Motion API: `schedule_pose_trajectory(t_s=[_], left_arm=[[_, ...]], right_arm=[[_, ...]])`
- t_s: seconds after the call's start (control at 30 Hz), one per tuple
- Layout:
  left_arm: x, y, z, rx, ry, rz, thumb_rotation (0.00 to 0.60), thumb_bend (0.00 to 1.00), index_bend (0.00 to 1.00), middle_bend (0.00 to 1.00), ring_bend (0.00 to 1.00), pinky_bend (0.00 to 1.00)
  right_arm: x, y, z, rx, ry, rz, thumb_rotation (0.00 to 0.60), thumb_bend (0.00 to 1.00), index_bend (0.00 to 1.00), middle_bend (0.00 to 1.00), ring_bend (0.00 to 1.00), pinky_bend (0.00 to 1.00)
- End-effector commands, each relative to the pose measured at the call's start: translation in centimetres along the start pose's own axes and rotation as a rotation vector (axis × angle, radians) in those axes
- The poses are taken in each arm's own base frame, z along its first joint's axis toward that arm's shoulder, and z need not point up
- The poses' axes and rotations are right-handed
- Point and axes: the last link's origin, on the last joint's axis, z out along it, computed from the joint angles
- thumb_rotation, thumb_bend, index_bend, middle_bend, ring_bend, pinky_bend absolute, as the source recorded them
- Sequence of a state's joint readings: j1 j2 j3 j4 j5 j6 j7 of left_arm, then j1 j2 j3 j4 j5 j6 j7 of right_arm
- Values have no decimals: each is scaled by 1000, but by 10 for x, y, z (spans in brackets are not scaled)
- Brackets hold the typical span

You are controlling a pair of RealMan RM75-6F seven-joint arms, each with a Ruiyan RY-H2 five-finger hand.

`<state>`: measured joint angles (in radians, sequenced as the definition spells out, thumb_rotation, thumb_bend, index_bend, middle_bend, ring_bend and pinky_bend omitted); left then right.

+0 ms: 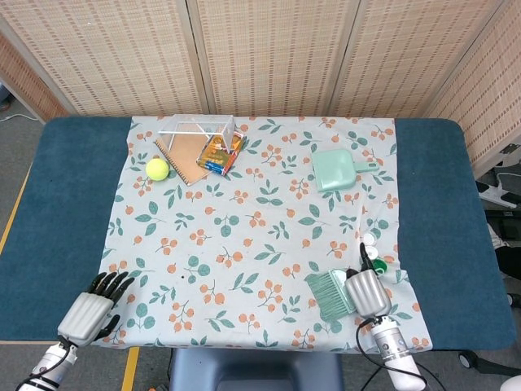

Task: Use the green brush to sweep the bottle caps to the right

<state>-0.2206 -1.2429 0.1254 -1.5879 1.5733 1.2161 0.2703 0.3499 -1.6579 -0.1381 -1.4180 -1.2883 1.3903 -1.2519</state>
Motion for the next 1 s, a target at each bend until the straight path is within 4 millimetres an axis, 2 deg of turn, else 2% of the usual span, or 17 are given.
schedule_pose_trajectory(t_s=[0.03,0.17,0.23,0.27,0.3,0.33,0.4,0.47,0.6,0.7,0.8,0.9,1.0], left_arm=[[0,0,0,-1,0,-1,600,453,0,0,0,77],[1,0,-1,0,4,-1,600,454,0,0,0,77],[1,0,-1,0,4,-1,600,454,0,0,0,77],[1,0,-1,0,4,-1,600,454,0,0,0,76],[1,0,-1,-1,3,-1,600,454,0,0,0,76],[1,0,-1,-2,4,-1,600,454,0,0,0,76],[1,1,-2,-4,5,-2,600,454,0,0,0,77],[1,1,-2,-4,5,-1,600,455,0,0,0,77],[2,1,-3,-4,9,-3,600,454,0,0,0,77],[4,1,-4,-7,16,-6,600,454,0,0,0,77],[6,1,-6,-10,25,-11,600,453,0,0,0,77],[9,2,-9,-13,37,-16,600,453,0,0,0,77],[11,3,-12,-20,50,-21,600,454,0,0,0,77]], right_arm=[[-16,-5,-3,3,-44,-20,600,517,944,783,523,0],[-27,-1,-8,-9,-64,-31,600,516,939,783,523,0],[-30,3,-10,-13,-68,-21,600,513,885,779,514,0],[-33,5,-12,-13,-84,-13,600,501,775,741,489,0],[-34,6,-13,-6,-100,-4,600,476,594,669,453,0],[-34,7,-14,5,-111,16,600,431,352,559,405,0],[-33,10,-16,15,-111,58,600,372,98,443,359,0],[-30,16,-21,18,-101,97,600,340,10,375,327,0],[-25,34,-35,6,-96,178,600,285,0,221,214,0],[-19,55,-55,-15,-110,268,600,254,0,100,120,0],[-14,83,-83,-68,-108,369,600,242,0,8,20,0],[-7,115,-119,-184,-17,510,600,240,0,0,0,0],[-9,135,-149,-272,52,612,600,239,0,0,0,0]])
